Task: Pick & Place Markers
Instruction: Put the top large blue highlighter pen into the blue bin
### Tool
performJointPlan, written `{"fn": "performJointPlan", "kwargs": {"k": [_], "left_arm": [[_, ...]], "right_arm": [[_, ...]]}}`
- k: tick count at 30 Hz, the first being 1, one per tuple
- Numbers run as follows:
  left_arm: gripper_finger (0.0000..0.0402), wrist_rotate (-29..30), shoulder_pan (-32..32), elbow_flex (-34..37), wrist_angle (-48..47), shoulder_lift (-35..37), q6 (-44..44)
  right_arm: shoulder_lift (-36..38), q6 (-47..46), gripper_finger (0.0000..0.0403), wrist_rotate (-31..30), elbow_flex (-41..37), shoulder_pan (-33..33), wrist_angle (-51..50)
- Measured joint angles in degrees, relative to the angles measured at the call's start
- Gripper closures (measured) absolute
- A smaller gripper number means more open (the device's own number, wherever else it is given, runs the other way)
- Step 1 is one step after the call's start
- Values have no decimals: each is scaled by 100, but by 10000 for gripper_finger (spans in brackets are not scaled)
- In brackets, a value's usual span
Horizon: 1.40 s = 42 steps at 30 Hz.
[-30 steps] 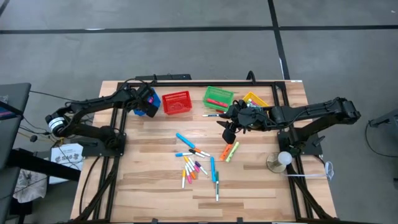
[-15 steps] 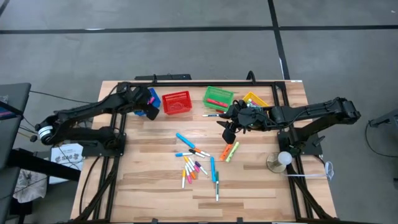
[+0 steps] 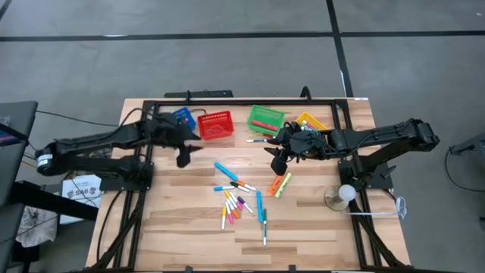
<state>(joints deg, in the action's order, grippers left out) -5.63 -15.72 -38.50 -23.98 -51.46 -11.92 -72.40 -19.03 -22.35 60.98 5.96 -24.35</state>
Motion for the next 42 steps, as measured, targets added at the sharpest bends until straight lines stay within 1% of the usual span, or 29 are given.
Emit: {"fn": "performJointPlan", "kwargs": {"k": [5,8,15,18,23,31,42], "left_arm": [[234,-11,678,0,214,-488,-1409],[234,-2,923,1,566,-944,-1764],[234,2,1018,0,1936,-2204,-1736],[234,2,1018,0,2140,-2704,-1723],[234,1,1022,0,2192,-3335,-1497],[234,2,1020,0,2578,-3898,-1494],[234,-6,1018,0,2616,-4363,-1504]], "right_arm": [[0,4,274,0,-1,0,1],[0,8,274,0,-1,0,0],[0,4,274,17,-1,0,-1],[-1,2,274,167,-1,0,-3],[-2,-1,274,315,-1,3,-98],[-2,1,274,310,-1,41,-142],[-2,0,274,308,-1,39,-198]]}}
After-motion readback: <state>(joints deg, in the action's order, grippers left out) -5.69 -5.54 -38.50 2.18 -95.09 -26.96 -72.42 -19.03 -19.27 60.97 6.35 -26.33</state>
